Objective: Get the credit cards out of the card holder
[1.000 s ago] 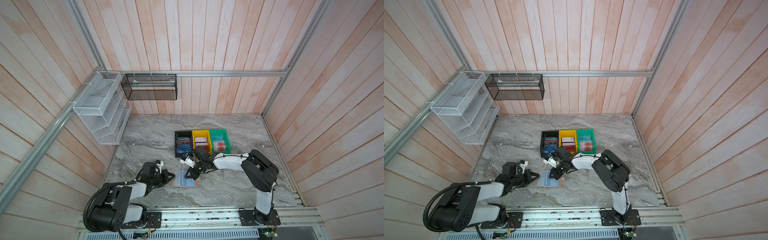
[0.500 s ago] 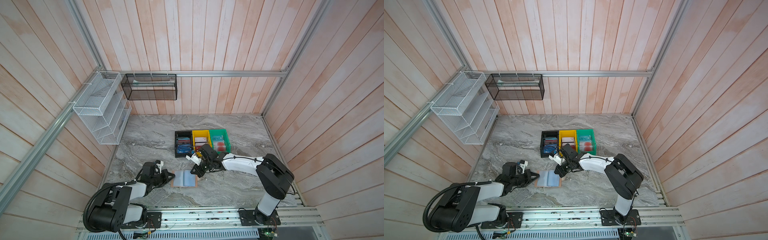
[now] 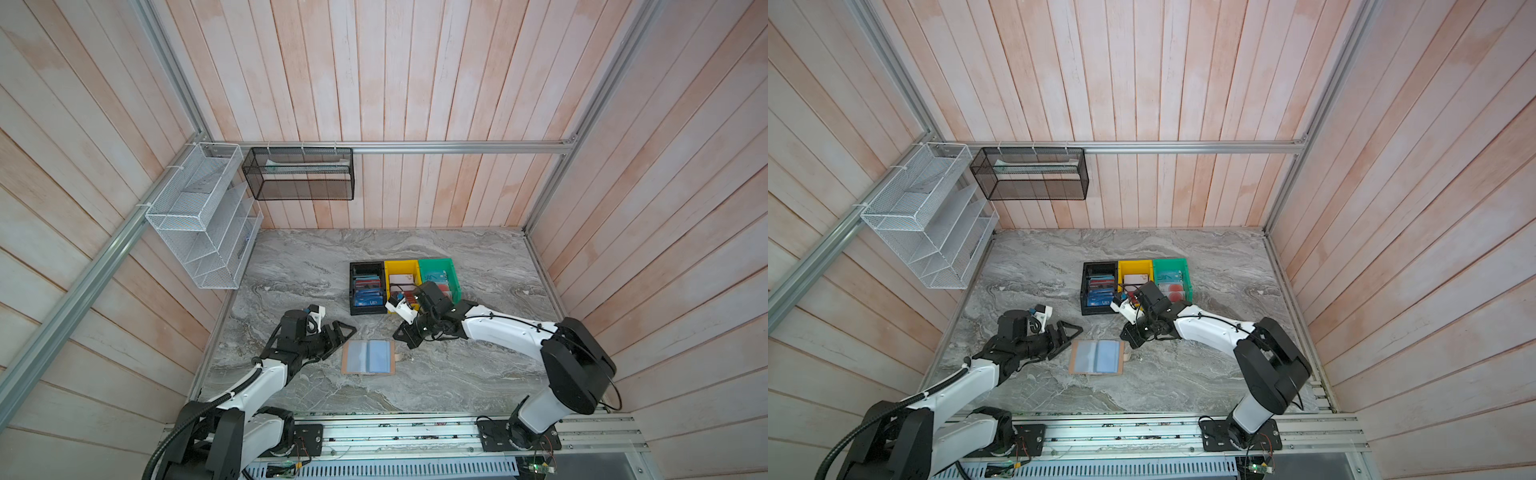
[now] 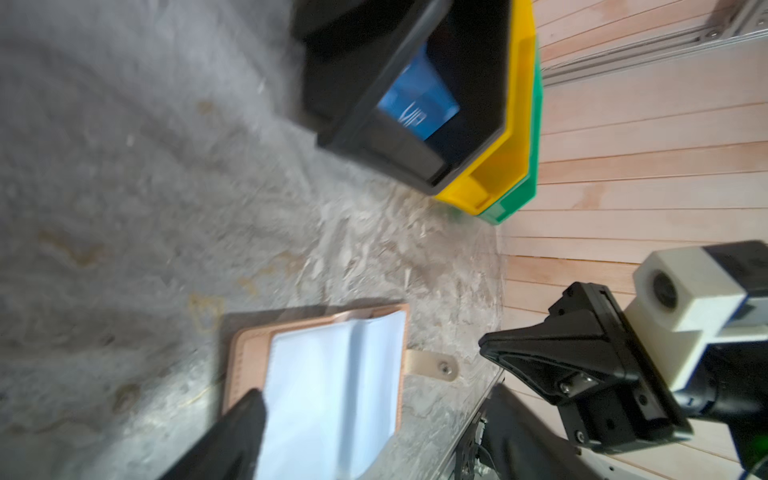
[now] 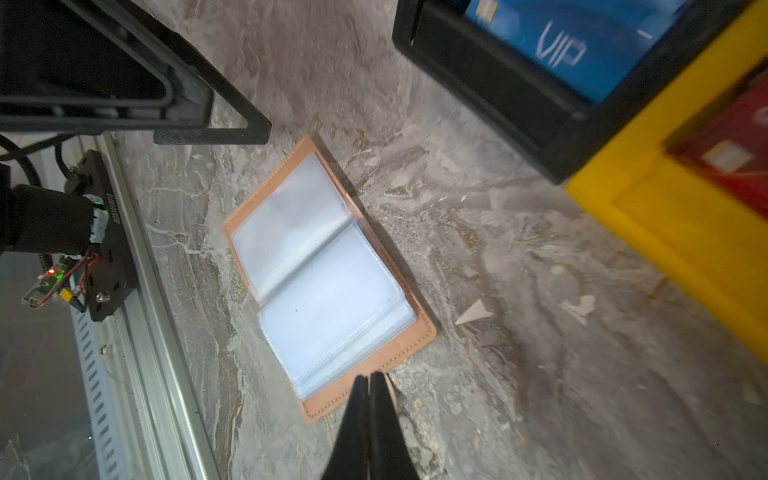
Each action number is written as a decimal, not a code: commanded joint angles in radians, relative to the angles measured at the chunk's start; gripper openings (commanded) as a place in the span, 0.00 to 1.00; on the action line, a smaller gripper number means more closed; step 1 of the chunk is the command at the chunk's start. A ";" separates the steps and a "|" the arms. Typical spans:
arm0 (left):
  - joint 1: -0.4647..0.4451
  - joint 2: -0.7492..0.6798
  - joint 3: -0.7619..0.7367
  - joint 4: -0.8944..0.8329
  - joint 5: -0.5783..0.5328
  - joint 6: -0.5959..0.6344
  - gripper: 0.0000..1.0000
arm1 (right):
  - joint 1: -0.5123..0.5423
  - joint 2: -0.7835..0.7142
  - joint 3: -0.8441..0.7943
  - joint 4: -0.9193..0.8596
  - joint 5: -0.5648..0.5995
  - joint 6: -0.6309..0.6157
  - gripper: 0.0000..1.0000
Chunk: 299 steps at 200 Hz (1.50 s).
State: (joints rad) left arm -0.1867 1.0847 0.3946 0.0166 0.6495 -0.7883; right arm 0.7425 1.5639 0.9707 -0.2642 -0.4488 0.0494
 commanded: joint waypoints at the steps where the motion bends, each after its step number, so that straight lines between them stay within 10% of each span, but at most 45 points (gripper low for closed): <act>1: 0.001 -0.059 0.104 -0.172 -0.063 0.067 1.00 | -0.067 -0.071 -0.001 -0.066 -0.022 -0.037 0.05; 34: 0.011 -0.065 0.215 -0.275 -0.202 0.154 1.00 | -0.257 -0.188 -0.017 -0.092 -0.061 -0.067 0.11; 47: 0.025 -0.058 0.236 -0.286 -0.267 0.187 1.00 | -0.360 -0.240 -0.022 -0.081 -0.062 -0.065 0.42; 66: 0.077 -0.045 0.248 -0.275 -0.339 0.213 1.00 | -0.511 -0.317 -0.043 -0.018 -0.064 -0.051 0.53; 79: 0.118 -0.041 0.244 -0.238 -0.346 0.251 1.00 | -0.607 -0.371 -0.074 0.058 -0.070 -0.035 0.97; 163: 0.204 -0.094 0.056 0.169 -0.747 0.483 1.00 | -0.871 -0.559 -0.574 0.898 0.100 -0.052 0.98; 275: 0.327 0.066 -0.170 0.712 -0.752 0.599 1.00 | -0.899 -0.046 -0.727 1.528 0.063 -0.007 0.98; 299: 0.347 0.151 -0.187 0.860 -0.653 0.587 1.00 | -0.880 -0.091 -0.700 1.394 0.074 -0.057 0.98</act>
State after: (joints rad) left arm 0.1444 1.1721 0.2268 0.6647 -0.0715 -0.2256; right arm -0.1589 1.4952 0.2470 1.1057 -0.3824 0.0074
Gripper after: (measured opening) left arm 0.999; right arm 0.981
